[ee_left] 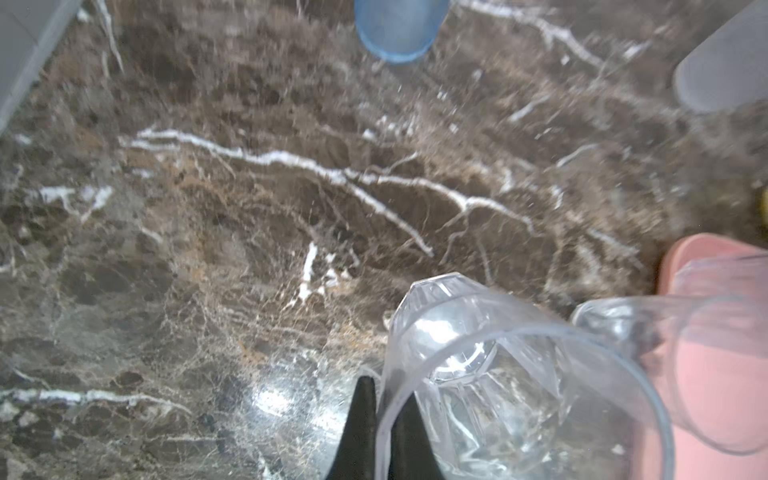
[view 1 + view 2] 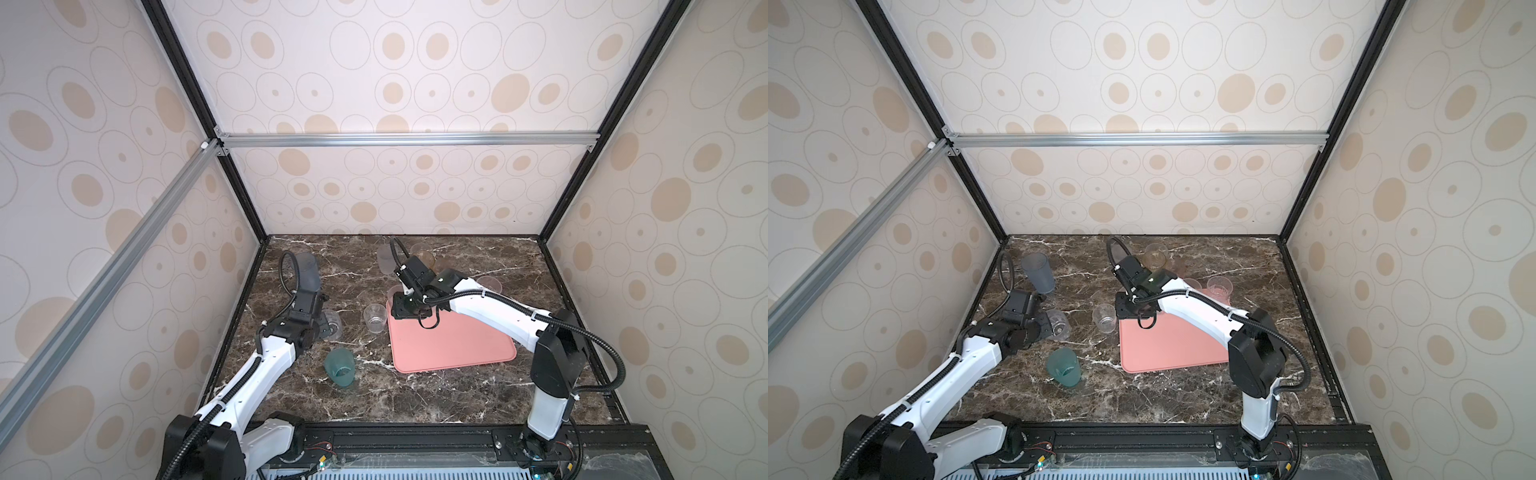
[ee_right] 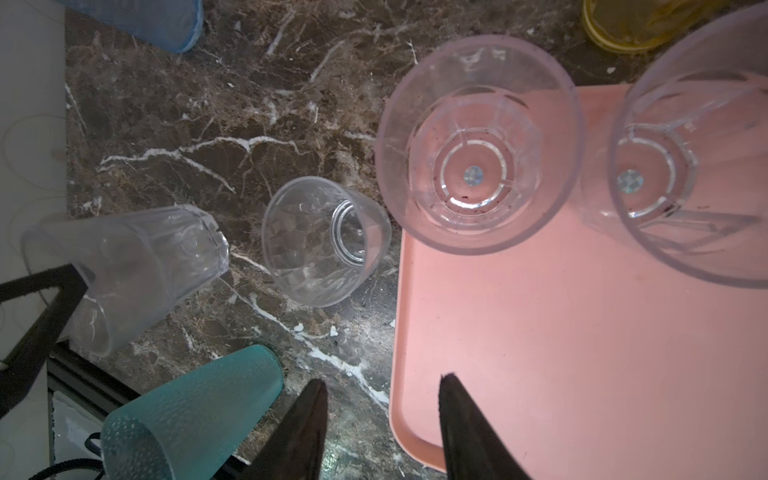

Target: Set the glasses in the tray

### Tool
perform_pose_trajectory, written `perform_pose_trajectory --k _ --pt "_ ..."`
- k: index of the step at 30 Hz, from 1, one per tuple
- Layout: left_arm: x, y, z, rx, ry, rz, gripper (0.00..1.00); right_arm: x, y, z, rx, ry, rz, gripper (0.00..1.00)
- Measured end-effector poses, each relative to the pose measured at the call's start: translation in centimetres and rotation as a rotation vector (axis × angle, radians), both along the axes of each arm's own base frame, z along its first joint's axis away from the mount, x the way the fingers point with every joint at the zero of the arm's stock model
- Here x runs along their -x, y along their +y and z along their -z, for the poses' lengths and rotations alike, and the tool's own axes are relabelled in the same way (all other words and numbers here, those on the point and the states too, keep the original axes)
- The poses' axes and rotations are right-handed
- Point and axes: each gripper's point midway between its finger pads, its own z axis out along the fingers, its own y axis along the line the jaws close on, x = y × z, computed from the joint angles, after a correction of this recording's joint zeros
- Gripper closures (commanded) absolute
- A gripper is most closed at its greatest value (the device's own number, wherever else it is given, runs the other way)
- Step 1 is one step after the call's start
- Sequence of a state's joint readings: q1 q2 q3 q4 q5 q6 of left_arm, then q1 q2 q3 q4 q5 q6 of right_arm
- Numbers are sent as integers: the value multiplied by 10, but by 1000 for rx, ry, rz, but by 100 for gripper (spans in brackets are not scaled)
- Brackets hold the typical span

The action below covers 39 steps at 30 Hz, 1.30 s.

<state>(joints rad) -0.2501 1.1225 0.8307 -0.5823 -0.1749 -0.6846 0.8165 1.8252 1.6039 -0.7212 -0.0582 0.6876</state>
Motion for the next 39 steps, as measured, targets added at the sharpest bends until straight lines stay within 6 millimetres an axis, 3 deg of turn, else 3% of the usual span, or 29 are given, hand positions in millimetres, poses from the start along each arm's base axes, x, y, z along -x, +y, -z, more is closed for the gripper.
perform_pose_trajectory --k 4,7,11,16,21,31,34,39 --pt "-24 -19 -46 26 -110 31 100 0 13 -29 -44 -73 -13 53" --pt "-33 -43 -65 57 -163 76 100 -3 20 -54 -84 -133 -16 52" --pt "-35 -75 -60 91 -158 131 100 -7 31 -84 -140 -211 -13 51" --pt "-33 -101 -46 102 -121 174 100 -12 36 -100 -165 -254 -5 51" --pt "-32 -115 -53 125 -134 193 100 -20 42 -101 -164 -270 3 53" --pt "-37 -125 -74 154 -180 200 100 -33 47 -70 -51 -281 3 61" --pt "-39 -129 -82 162 -193 206 100 -39 41 -68 5 -310 16 69" --pt "-42 -140 -92 168 -205 230 90 -48 29 -72 87 -378 38 88"
